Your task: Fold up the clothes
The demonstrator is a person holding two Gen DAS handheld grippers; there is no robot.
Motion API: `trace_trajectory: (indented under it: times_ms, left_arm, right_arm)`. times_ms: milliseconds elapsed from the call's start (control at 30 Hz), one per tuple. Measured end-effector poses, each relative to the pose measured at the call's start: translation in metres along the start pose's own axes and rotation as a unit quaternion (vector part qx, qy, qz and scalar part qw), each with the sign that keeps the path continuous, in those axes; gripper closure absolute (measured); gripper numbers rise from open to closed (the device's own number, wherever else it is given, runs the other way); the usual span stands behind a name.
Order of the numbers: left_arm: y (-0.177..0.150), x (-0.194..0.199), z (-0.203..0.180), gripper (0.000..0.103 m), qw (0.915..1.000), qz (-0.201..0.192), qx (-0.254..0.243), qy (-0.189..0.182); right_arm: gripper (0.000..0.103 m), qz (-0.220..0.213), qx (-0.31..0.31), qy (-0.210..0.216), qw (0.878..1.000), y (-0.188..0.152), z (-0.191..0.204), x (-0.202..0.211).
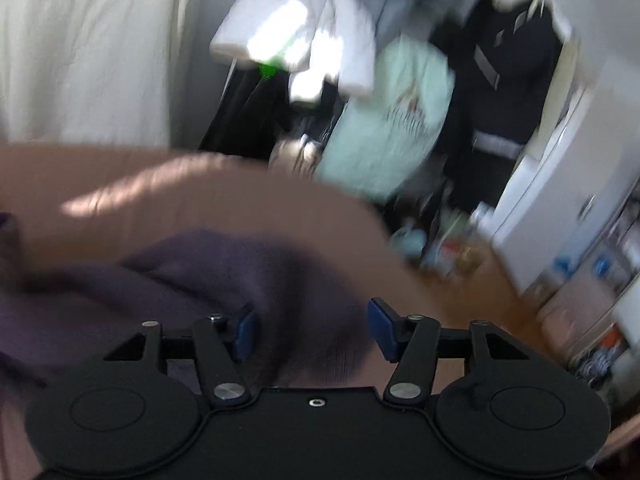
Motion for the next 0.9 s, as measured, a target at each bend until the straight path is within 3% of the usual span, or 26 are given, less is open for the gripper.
trace_trajectory:
  times_ms: [67,133,200,267,300,367,433,500,633,667,733,767,800,900]
  left_arm:
    - [0.001,-0.014,0.013,0.069,0.9997,-0.006,0.006,0.021]
    - [0.007,-0.013,0.023,0.054,0.9972,-0.030,-0.004,0.068]
    - [0.013,-0.010,0.034,0.052,0.9921,-0.057,-0.019,0.110]
    - [0.015,0.000,0.036,0.051,0.9806,-0.097,-0.041,0.165]
    - [0.015,0.007,0.039,0.049,0.9715,-0.120,-0.058,0.196]
    - [0.018,0.007,0.048,0.048,0.9648,-0.129,-0.083,0.214]
    - [0.019,0.001,0.058,0.044,0.9810,-0.093,-0.064,0.158]
    - [0.019,-0.004,0.065,0.039,0.9910,-0.072,-0.029,0.109]
    - [0.018,-0.004,0.062,0.027,0.9964,-0.058,-0.023,0.057]
    - [0.018,-0.004,0.057,0.025,0.9974,-0.053,-0.028,0.041]
    - [0.016,-0.001,0.051,0.011,0.9984,-0.045,-0.036,0.001]
    - [0.014,-0.004,0.049,0.007,0.9983,-0.041,-0.040,-0.012]
    - [0.011,-0.006,0.047,0.003,0.9981,-0.036,-0.048,-0.015]
    - [-0.004,-0.033,0.040,0.002,0.9951,-0.018,-0.094,0.025]
  right_arm:
    - [0.039,-0.027,0.010,0.039,0.999,-0.012,0.016,0.014]
    - [0.038,-0.063,0.032,0.069,0.995,-0.018,0.038,0.029]
    - [0.038,-0.099,0.057,0.103,0.988,-0.021,0.061,0.043]
    - [0.036,-0.130,0.096,0.156,0.975,-0.015,0.091,0.055]
    - [0.027,-0.141,0.118,0.182,0.966,-0.012,0.106,0.062]
    - [0.016,-0.153,0.170,0.224,0.947,-0.005,0.141,0.079]
    - [0.016,-0.186,0.218,0.241,0.927,-0.003,0.175,0.096]
    - [0.016,-0.203,0.252,0.250,0.912,-0.004,0.205,0.107]
    - [0.016,-0.184,0.282,0.266,0.903,0.003,0.251,0.088]
    - [0.017,-0.182,0.297,0.249,0.904,0.004,0.259,0.081]
    - [0.036,-0.177,0.327,0.216,0.903,0.005,0.273,0.069]
    - [0.067,-0.174,0.342,0.199,0.902,0.005,0.280,0.063]
    - [0.080,-0.171,0.354,0.186,0.901,0.006,0.285,0.058]
    - [0.088,-0.167,0.330,0.202,0.907,0.022,0.274,0.057]
Point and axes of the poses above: each gripper's, at about its wrist camera, not at the fingertips, and x roughly against the way its jaws point, z to its left, y to its top, the point moved 4 cm from there along -x, roughly the way its jaws point, and after that the axes turned 11 degrees about x, right-handed, at the moved point
